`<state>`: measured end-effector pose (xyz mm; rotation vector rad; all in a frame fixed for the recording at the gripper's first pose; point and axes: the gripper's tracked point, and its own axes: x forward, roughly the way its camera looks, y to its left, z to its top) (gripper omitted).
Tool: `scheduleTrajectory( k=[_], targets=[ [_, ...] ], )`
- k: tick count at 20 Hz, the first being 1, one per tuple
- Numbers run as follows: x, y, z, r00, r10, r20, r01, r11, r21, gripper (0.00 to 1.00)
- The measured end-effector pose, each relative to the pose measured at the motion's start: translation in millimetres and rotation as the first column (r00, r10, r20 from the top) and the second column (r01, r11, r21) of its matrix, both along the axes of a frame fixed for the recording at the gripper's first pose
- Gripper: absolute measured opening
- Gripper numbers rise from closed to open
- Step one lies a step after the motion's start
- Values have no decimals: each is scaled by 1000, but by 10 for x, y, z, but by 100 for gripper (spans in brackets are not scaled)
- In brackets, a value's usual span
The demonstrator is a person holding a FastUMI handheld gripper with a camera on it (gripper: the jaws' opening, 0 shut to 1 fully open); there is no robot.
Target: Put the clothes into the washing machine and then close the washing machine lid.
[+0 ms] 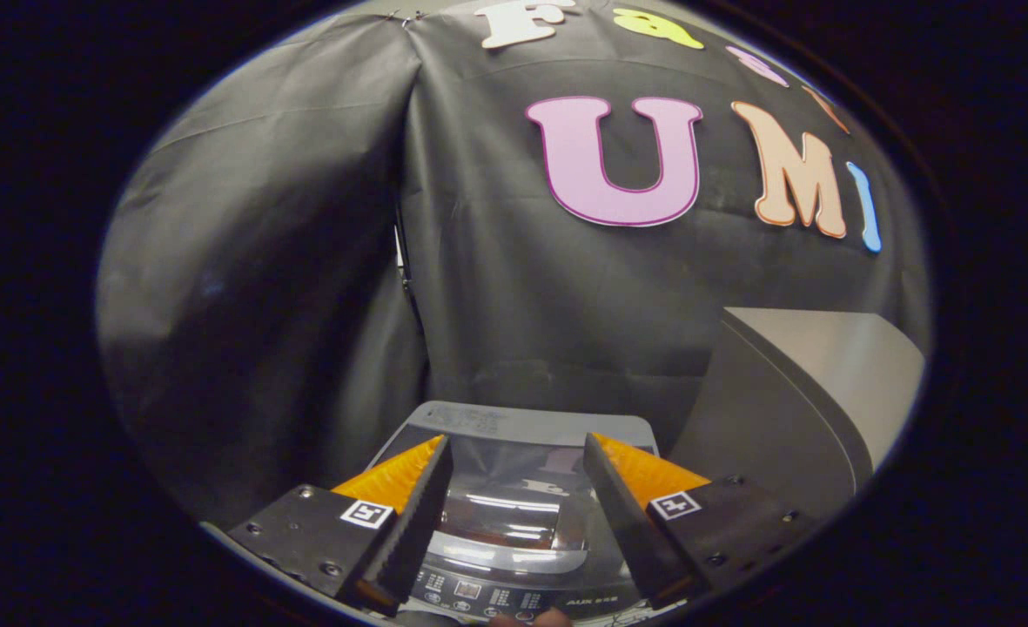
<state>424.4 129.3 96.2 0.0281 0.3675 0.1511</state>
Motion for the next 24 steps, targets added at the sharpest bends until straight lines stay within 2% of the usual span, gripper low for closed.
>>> scheduleTrajectory(
  k=[8, 13, 24],
  targets=[
    [-589, -132, 53, 996, 16, 87, -22, 998, 67, 93],
    [-1041, -273, 58, 988, 20, 154, -23, 999, 22, 94],
    [-2469, -350, -215, 971, -26, 237, 24, 1000, 12, 95]
  ],
)
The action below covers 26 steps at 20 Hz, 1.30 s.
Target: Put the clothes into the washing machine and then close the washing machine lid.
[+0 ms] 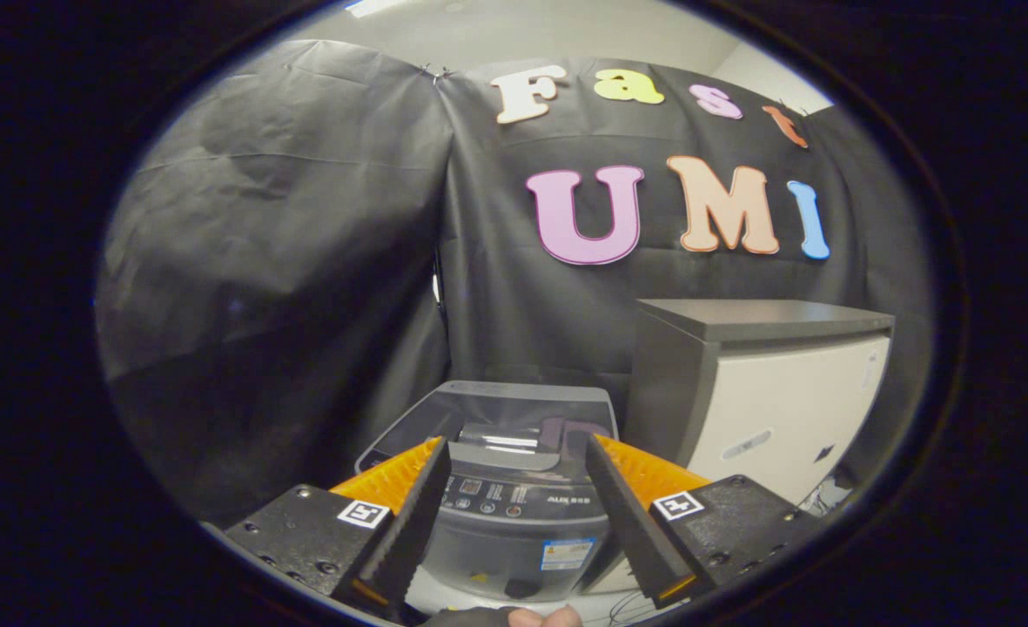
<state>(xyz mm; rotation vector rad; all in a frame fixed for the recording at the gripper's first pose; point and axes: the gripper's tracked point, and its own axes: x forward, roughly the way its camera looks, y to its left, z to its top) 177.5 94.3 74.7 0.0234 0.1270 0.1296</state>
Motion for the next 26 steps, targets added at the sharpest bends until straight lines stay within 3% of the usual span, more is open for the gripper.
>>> scheduleTrajectory(
  k=[7, 13, 16, 26],
  targets=[
    [-861, -262, -439, 998, -68, -14, 69, 996, 63, 95],
    [-1370, -643, -529, 985, -168, 41, 162, 980, 112, 94],
    [-1640, -722, -543, 983, -171, 69, 162, 980, 116, 95],
    [-2047, -1000, -868, 980, -197, 32, 192, 974, 123, 96]
  ],
)
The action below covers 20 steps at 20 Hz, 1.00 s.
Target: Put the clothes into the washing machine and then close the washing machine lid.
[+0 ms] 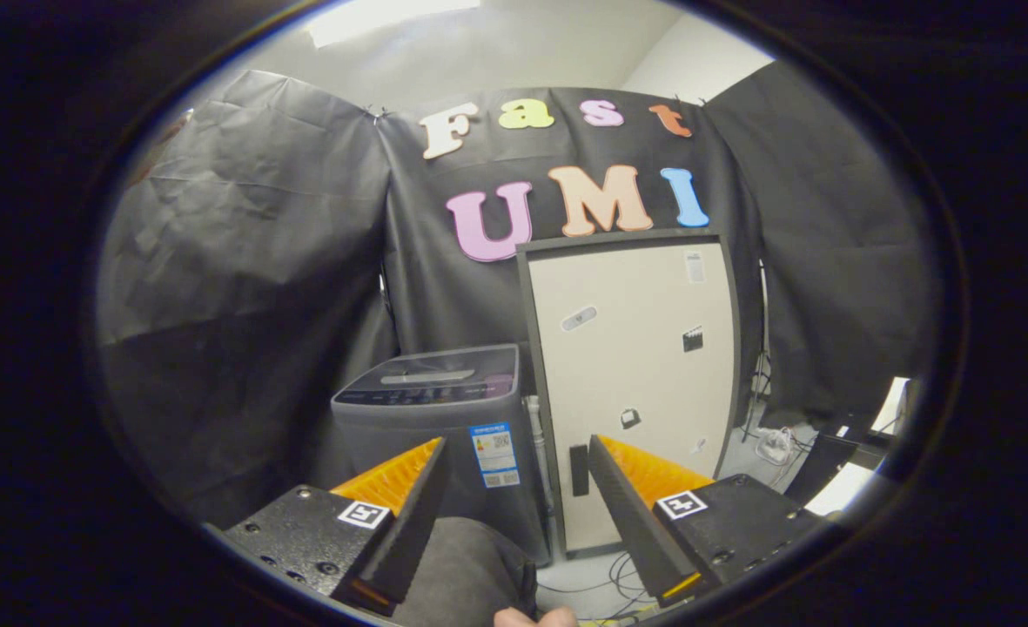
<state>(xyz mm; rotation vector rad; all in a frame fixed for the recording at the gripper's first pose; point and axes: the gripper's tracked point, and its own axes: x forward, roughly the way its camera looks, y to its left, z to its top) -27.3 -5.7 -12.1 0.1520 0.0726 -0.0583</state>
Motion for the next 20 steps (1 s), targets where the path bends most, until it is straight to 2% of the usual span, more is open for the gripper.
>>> scheduleTrajectory(
  k=[11, 20],
  targets=[
    [-47, -124, 162, 998, -43, 38, 43, 999, -19, 96],
    [-74, -118, 195, 998, -39, 45, 42, 998, -56, 96]
  ],
)
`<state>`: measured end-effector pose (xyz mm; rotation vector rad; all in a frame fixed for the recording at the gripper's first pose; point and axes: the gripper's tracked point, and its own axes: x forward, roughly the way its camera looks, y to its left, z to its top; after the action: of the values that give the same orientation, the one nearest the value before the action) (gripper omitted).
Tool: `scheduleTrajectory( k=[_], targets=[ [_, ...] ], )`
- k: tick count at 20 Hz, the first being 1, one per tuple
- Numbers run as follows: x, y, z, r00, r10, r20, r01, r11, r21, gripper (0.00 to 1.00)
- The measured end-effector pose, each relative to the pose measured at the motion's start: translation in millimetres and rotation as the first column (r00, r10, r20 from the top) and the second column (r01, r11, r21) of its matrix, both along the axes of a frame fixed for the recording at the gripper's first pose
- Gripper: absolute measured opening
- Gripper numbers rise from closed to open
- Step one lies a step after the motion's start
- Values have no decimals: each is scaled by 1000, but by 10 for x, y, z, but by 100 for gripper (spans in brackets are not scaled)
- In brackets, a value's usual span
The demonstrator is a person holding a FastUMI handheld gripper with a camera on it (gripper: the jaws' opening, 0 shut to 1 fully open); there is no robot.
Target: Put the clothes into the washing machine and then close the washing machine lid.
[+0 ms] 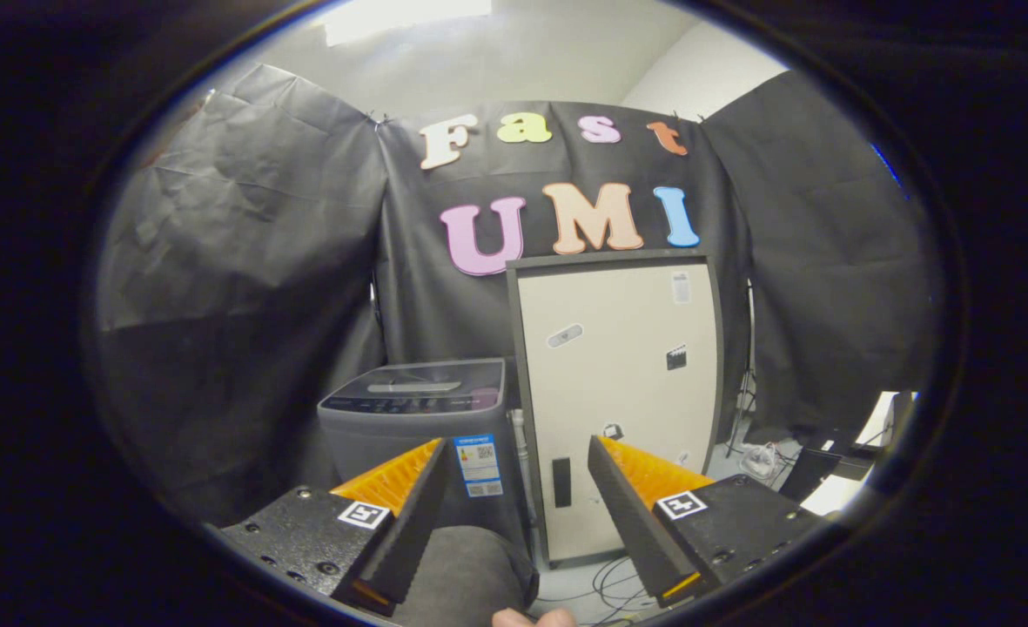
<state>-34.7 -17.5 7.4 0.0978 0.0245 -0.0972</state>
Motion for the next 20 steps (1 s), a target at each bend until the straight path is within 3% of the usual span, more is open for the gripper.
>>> scheduleTrajectory(
  k=[20],
  targets=[
    [-36, 11, 34, 1000, 14, -6, -14, 1000, -10, 96]
  ],
)
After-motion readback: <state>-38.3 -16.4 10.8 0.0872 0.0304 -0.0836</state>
